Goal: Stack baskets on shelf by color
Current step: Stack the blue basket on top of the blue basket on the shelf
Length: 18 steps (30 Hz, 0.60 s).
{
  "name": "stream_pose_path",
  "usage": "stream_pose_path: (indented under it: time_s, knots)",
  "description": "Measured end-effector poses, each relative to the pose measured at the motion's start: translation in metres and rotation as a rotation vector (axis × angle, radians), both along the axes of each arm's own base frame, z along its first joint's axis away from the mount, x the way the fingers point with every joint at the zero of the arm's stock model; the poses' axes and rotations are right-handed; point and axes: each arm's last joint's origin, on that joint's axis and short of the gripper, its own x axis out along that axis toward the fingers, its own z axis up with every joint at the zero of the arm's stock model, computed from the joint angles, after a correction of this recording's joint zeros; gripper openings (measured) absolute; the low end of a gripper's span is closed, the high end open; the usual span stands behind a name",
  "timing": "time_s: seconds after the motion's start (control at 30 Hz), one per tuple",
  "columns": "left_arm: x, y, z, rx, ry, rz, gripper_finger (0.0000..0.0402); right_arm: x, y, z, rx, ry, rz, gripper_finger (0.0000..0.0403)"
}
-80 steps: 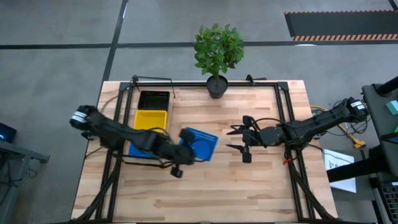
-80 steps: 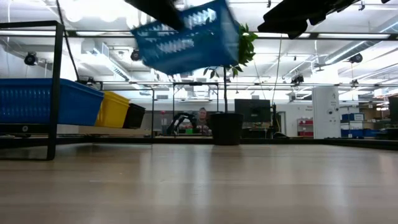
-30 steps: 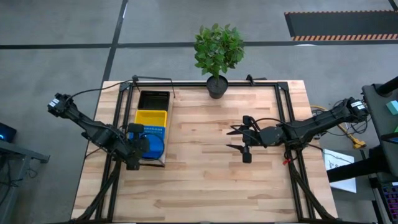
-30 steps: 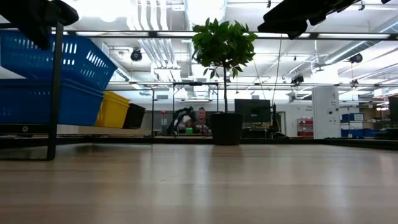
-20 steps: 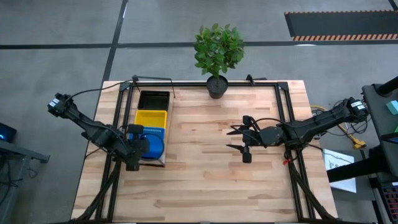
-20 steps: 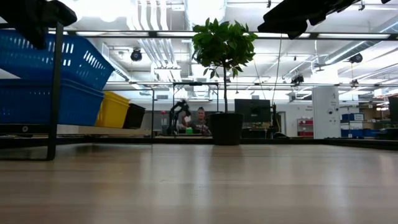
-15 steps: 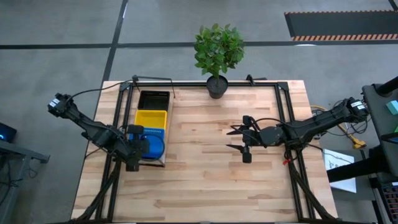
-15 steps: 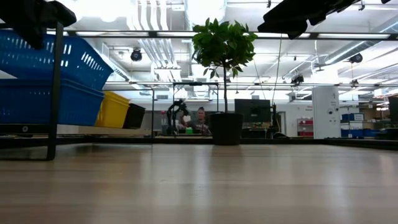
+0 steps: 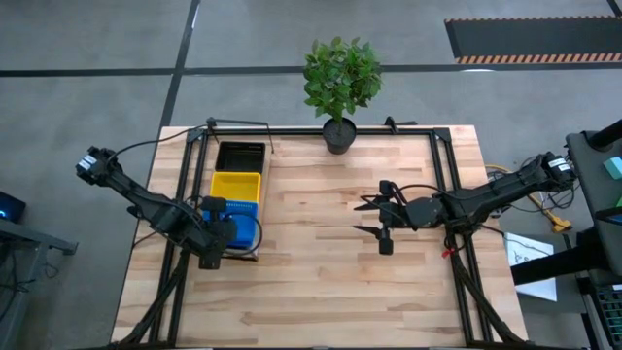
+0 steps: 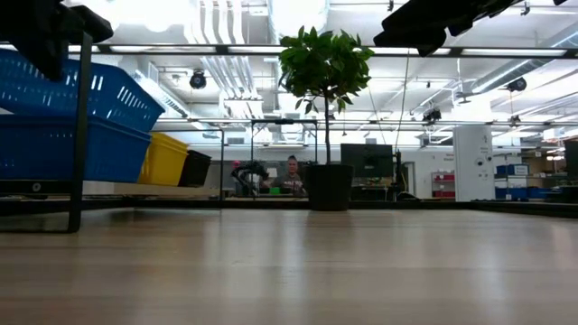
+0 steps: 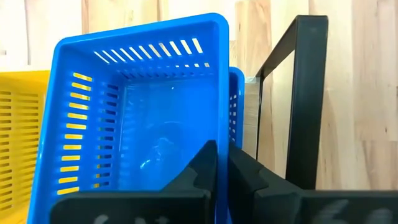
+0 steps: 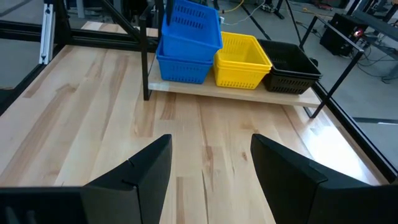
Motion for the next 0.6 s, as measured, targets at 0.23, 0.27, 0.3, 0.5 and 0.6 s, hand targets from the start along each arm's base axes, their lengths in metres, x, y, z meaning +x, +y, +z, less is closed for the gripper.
stream_pose_path:
  time_s: [0.23, 0.27, 0.3, 0.5, 0.6]
  knots:
    - [0.0, 0.0, -0.0003, 0.002, 0.003, 0.0, 0.0, 0.0, 0.0, 0.0, 0.0, 0.0, 0.0, 0.0212]
    - [0.0, 0.0, -0.0003, 0.002, 0.003, 0.0, 0.0, 0.0, 0.0, 0.0, 0.0, 0.0, 0.0, 0.0212]
    - [0.0, 0.0, -0.0003, 0.002, 0.003, 0.0, 0.0, 0.0, 0.0, 0.0, 0.0, 0.0, 0.0, 0.0212]
    - [0.0, 0.0, -0.0003, 0.002, 0.004, 0.0, 0.0006, 0.0, 0.0, 0.0, 0.0, 0.0, 0.0, 0.0212]
    - [-0.0001, 0.0, -0.0004, 0.002, 0.004, 0.0, 0.0024, 0.0, 0.0, 0.0, 0.0, 0.0, 0.0, 0.0212]
